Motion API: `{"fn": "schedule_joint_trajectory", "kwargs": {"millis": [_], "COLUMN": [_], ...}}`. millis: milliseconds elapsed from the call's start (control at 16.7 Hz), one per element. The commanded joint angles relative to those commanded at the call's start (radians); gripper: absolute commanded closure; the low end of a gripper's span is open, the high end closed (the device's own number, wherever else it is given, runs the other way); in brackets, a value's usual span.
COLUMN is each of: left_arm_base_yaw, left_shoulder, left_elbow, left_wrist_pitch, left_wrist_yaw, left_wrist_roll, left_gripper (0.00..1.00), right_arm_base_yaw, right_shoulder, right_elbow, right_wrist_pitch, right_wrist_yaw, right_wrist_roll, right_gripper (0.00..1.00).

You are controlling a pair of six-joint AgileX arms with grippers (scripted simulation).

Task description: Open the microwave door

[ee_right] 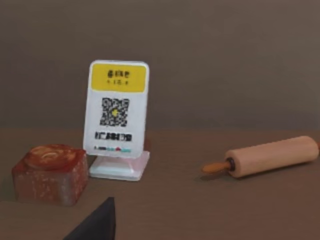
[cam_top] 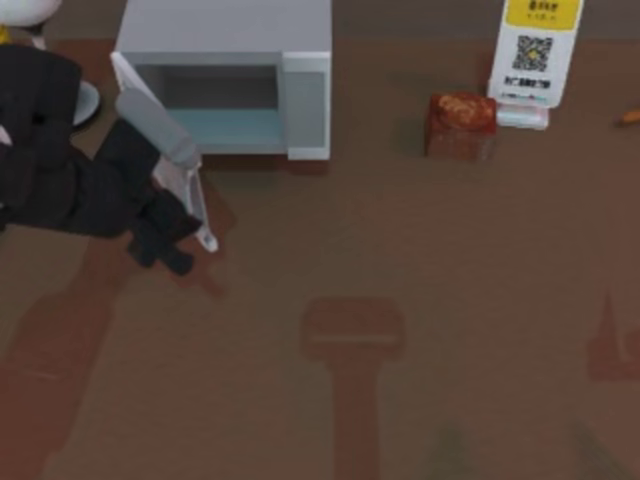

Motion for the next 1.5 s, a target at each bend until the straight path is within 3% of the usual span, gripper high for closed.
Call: {"fn": "schedule_joint_trajectory", "kwargs": {"millis": [540,1500], "left_arm_base_yaw": [0.058,0.059], "left_shoulder": [0.006,0.007], "left_elbow": [0.017,0.017], "left_wrist_pitch": [-0.071,-0.072], "left_wrist_yaw": [0.077,0.077], "left_wrist_roll": [0.136,0.137], "left_gripper": [1.00,1.00], "right_arm_base_yaw": [0.000,0.000], "right_shoulder": [0.000,0.000], "right_elbow": [0.000,0.000], "right_wrist_pitch": [0.000,0.000], "right_wrist_yaw": [0.000,0.000], "right_wrist_roll": [0.000,0.000], "right_gripper": [0.00,0.00]}}
